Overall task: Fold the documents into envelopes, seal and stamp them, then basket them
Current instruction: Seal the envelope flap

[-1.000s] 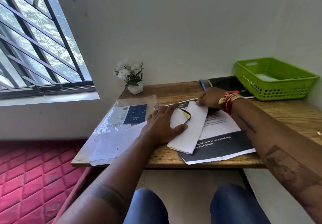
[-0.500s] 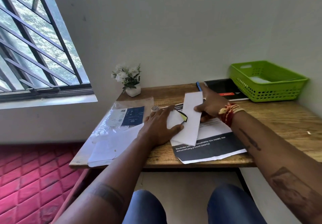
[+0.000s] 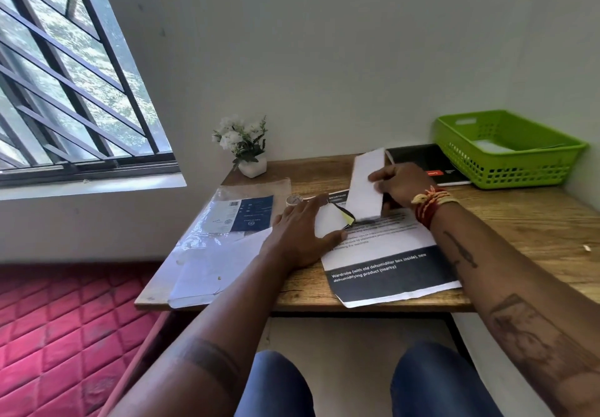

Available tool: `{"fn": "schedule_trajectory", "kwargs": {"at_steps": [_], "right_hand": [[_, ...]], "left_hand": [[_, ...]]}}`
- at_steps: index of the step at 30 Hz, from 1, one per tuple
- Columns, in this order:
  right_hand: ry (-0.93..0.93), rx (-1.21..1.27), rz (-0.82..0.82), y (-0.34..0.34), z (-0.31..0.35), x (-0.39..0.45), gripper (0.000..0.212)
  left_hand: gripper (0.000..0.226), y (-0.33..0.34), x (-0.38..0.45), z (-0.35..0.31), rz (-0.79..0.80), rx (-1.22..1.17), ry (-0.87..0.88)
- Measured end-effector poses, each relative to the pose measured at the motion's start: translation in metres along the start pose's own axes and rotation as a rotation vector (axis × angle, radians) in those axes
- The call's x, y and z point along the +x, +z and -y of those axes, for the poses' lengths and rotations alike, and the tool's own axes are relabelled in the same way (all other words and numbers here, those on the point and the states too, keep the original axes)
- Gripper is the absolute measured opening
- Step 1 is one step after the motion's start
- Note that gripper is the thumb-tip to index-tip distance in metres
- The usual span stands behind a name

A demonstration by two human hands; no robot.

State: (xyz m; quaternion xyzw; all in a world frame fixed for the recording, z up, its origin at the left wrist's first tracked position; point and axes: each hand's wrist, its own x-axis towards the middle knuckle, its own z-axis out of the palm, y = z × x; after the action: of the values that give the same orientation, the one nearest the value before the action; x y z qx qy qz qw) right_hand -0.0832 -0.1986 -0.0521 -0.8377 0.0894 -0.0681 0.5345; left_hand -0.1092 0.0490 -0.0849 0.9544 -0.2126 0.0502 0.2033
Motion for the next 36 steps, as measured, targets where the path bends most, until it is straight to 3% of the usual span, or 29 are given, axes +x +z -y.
{"fn": "schedule_trajectory", "kwargs": {"at_steps": [4, 10, 13, 20, 25, 31, 36], "right_hand": [[-0.041, 0.172, -0.163, -0.008, 0.011, 0.004, 0.029], [-0.147, -0.139, -0.128, 0.012, 0.0, 0.004, 0.031], [-0.146, -0.112, -0.103, 0.017, 0.005, -0.001, 0.03], [-0.085, -0.056, 0.051, 0.038, 0.025, -0.025, 0.024], [-0.101, -0.278, 0.076, 0.04, 0.025, -0.035, 0.028], [0.059, 0.023, 0.263, 0.037, 0.012, -0.035, 0.016], [0.074, 0.144, 0.012, 0.024, 0.008, -0.013, 0.016]], "left_hand": [[0.09, -0.002, 0.0, -0.001, 0.0, -0.009, -0.001], [0.089, -0.002, -0.001, -0.002, -0.003, -0.011, -0.016], [0.09, -0.002, 0.0, -0.002, 0.003, -0.01, -0.017], [0.093, -0.001, 0.0, -0.001, -0.006, -0.006, -0.009], [0.092, -0.001, 0.001, 0.0, -0.01, -0.016, -0.006], [0.088, -0.002, -0.002, -0.001, -0.022, -0.033, 0.001], [0.09, -0.003, -0.002, -0.002, -0.011, -0.021, 0.002]]}}
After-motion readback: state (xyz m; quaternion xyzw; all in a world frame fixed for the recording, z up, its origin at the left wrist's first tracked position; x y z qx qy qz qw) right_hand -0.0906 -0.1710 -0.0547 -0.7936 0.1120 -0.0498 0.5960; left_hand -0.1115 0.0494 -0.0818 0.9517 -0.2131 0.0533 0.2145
